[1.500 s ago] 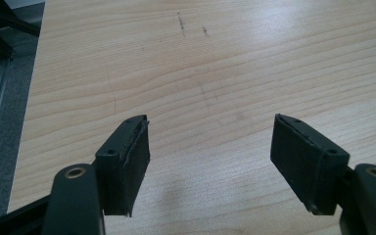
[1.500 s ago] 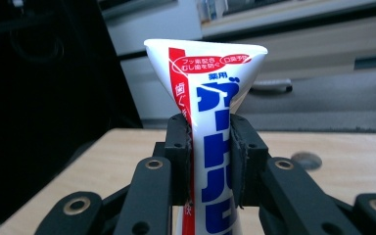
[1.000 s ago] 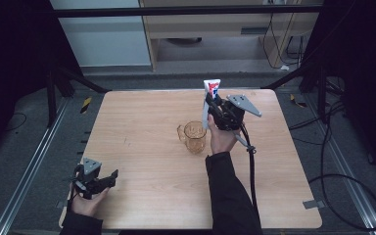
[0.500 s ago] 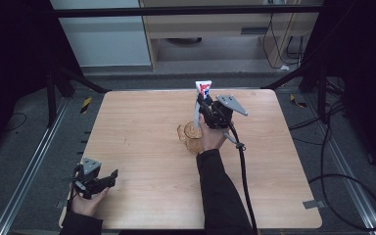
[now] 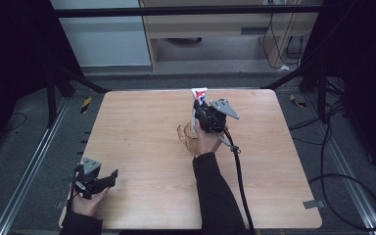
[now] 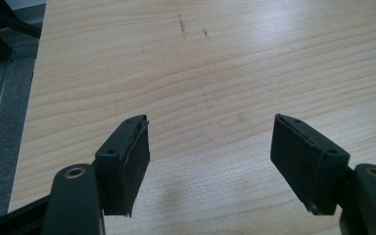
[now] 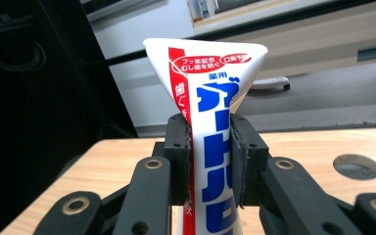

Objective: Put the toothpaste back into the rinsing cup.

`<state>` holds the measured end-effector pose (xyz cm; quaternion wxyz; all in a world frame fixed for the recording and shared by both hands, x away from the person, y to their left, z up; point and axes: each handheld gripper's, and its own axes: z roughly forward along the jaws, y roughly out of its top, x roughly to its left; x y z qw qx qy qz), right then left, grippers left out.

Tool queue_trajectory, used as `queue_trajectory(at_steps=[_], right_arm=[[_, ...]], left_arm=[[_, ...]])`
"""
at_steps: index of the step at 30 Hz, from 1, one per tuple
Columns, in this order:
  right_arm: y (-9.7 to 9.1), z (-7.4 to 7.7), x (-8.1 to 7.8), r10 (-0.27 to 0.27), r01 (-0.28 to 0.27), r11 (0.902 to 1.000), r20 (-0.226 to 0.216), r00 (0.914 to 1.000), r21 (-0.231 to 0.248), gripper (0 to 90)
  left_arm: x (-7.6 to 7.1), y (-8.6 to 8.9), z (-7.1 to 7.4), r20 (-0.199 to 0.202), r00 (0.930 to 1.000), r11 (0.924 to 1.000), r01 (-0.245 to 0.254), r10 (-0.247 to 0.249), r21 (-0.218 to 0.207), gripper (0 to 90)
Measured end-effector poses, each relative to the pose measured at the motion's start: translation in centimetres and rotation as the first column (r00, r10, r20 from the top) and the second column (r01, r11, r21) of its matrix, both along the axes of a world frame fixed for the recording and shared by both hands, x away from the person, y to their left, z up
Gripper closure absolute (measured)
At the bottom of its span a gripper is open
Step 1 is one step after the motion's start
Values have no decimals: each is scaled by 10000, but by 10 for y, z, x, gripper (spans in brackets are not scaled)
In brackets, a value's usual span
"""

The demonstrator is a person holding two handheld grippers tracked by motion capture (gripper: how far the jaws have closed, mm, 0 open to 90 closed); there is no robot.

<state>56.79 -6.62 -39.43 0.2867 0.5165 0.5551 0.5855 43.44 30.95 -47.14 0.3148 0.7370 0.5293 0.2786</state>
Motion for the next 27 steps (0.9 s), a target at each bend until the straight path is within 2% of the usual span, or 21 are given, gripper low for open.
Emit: queue_trajectory(at_steps=[5, 12, 16, 18, 19, 27], right_arm=[[3, -10, 2, 24, -23, 10000, -240, 9997, 48, 725], [5, -24, 3, 60, -78, 9995, -587, 9983, -309, 721], [7, -31, 1, 110, -132, 9995, -749, 9971, -284, 714], [8, -34, -1, 151, -192, 9991, -1037, 9945, -384, 709], [8, -35, -2, 176, -221, 9988, -1012, 9947, -438, 708], [9, -34, -10, 488, -727, 9889, -1797, 9825, -1293, 676]], left_arm=[[0, 0, 0, -2, 10000, 10000, 6, -6, 8, 296], [0, 0, 0, -2, 10000, 10000, 5, -5, 12, 296], [0, 0, 0, -7, 10000, 10000, 8, -8, 15, 296], [0, 0, 0, -7, 10000, 10000, 6, -6, 25, 296], [1, 0, -1, -8, 10000, 10000, -1, 1, 24, 297], [0, -1, -1, -17, 10000, 10000, 26, -26, 62, 296]])
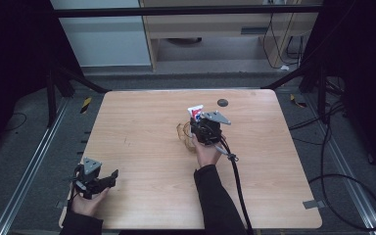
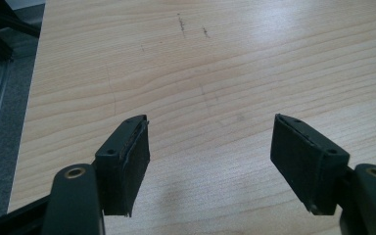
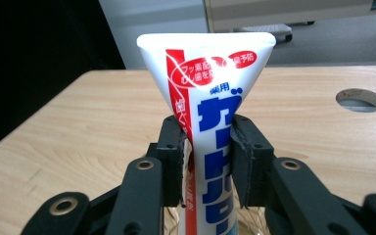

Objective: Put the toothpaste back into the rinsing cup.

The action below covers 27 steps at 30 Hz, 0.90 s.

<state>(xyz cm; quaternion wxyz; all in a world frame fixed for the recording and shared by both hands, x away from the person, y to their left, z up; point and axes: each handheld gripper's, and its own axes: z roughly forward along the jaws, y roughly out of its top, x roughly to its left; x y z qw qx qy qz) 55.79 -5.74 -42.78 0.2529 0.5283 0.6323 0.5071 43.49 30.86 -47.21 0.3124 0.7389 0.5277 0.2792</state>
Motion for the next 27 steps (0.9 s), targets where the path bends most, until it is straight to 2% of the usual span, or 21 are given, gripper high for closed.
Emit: queue_trajectory(at_steps=[6, 8, 14, 16, 18, 21, 23, 25, 27], right_arm=[[-2, -3, -5, 318, -321, 9994, -300, 9990, -115, 641], [-3, -6, -5, 431, -444, 9988, -572, 9974, -208, 627], [-6, -4, -10, 669, -679, 9972, -354, 9971, -298, 570], [-9, 0, -13, 709, -711, 9973, -123, 9974, -201, 541], [-12, 6, -18, 700, -700, 9975, 208, 9973, -22, 466], [-15, 13, -24, 640, -628, 9977, 532, 9965, -245, 409], [-16, 17, -28, 799, -785, 9965, 478, 9957, -299, 352], [-17, 22, -32, 964, -941, 9939, 390, 9946, -578, 301], [-20, 26, -37, 1025, -992, 9927, 466, 9936, -682, 281]], left_arm=[[0, 0, 0, -20, 10000, 10000, 8, -8, -5, 296], [0, 0, -1, -36, 10000, 10000, 25, -24, 15, 296], [0, -1, 0, -39, 10000, 10000, 31, -31, 4, 295], [0, -1, 0, -43, 10000, 10000, 33, -33, 7, 295], [0, -1, -1, -51, 10000, 10000, 36, -36, -3, 295], [0, -1, 0, -43, 10000, 10000, 46, -46, -20, 294], [0, -1, 0, -48, 10000, 10000, 44, -44, -23, 294], [0, -1, -1, -50, 10000, 10000, 44, -44, -24, 293], [0, -2, -1, -51, 10000, 10000, 47, -47, -26, 293]])
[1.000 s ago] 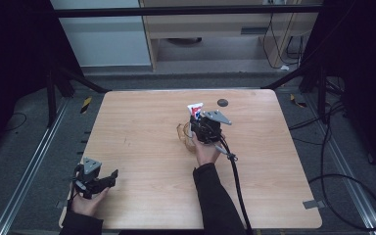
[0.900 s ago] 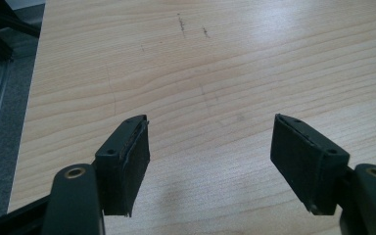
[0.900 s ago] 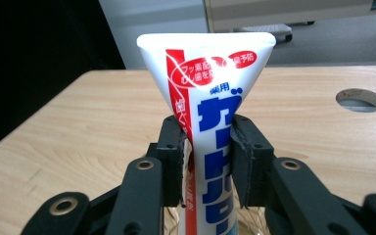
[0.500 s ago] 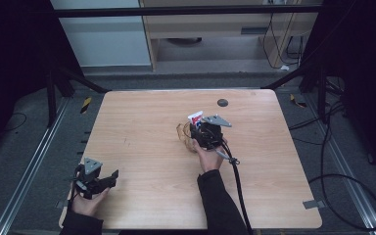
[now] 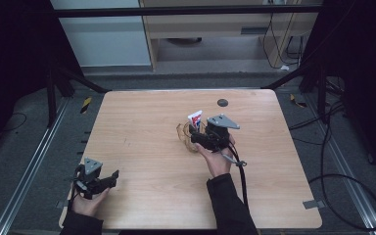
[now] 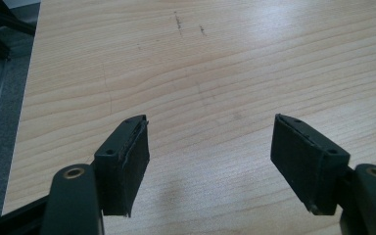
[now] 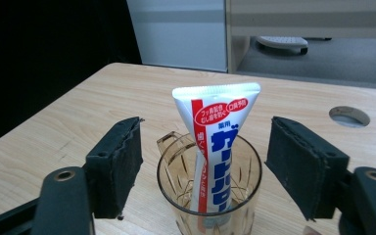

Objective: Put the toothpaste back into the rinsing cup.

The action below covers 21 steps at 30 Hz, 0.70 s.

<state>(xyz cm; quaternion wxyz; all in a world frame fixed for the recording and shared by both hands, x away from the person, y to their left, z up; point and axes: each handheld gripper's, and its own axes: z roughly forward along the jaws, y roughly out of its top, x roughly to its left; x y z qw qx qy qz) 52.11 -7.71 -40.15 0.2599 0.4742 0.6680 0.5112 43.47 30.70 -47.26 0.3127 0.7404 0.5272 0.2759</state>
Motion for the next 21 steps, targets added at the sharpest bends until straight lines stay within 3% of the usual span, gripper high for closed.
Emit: queue_trajectory(at_steps=[4, 9, 14, 21], right_arm=[[-10, 7, -6, 245, -242, 9994, -110, 9996, 230, 244], [-26, 9, -16, 309, -309, 9995, -238, 9992, 34, 226], [-46, 7, -27, 398, -409, 9989, -429, 9983, -246, 202], [-77, -4, -49, 487, -507, 9983, -695, 9964, -272, 190]], left_arm=[[0, 0, 0, 6, 10000, 10000, -10, 10, -14, 293], [-1, 1, 1, 13, 10000, 10000, -27, 27, -35, 292], [0, 0, 1, -16, 10000, 10000, -16, 16, -58, 292], [0, 1, 0, -25, 10000, 10000, -49, 49, -78, 292]])
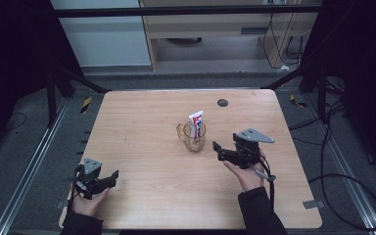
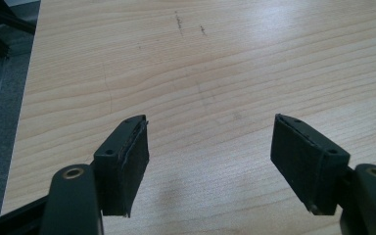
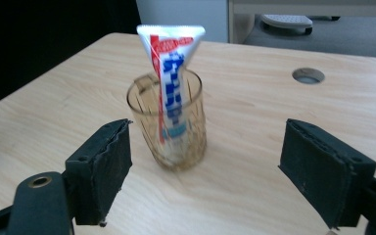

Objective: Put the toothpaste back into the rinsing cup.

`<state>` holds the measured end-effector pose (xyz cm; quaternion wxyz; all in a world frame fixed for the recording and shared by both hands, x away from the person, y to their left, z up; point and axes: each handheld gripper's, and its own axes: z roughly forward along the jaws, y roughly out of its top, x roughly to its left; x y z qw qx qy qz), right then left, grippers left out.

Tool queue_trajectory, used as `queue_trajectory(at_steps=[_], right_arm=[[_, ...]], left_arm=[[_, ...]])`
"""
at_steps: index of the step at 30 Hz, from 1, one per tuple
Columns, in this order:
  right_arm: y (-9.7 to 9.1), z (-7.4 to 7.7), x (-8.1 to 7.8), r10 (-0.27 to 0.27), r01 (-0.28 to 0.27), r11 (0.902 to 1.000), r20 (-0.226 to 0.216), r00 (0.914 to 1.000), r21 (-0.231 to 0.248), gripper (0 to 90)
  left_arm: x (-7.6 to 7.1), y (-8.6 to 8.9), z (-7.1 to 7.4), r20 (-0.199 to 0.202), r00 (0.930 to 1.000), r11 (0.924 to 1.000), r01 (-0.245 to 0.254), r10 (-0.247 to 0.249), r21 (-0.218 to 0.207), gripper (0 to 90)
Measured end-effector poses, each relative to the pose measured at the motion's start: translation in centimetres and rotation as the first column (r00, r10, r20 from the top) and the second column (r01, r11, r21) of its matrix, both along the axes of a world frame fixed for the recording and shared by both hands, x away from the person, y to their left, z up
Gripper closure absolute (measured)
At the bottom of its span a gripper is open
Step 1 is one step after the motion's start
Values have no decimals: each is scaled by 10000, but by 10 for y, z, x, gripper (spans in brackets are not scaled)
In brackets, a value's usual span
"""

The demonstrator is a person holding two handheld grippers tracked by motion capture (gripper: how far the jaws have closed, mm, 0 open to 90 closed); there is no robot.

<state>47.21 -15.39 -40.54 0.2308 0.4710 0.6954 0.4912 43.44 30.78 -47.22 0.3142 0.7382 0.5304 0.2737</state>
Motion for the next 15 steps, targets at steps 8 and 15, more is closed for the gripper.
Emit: queue_trajectory(at_steps=[8, 15], right_arm=[[-31, -19, -23, -116, 106, 9989, -209, 9997, -449, 171], [-64, -41, -32, -674, 614, 9928, -562, 9961, -1029, 160]], left_arm=[[0, 0, -1, -113, 9999, 10000, -11, 10, -61, 296], [1, 1, -1, -217, 9998, 10000, -16, 14, -91, 316]])
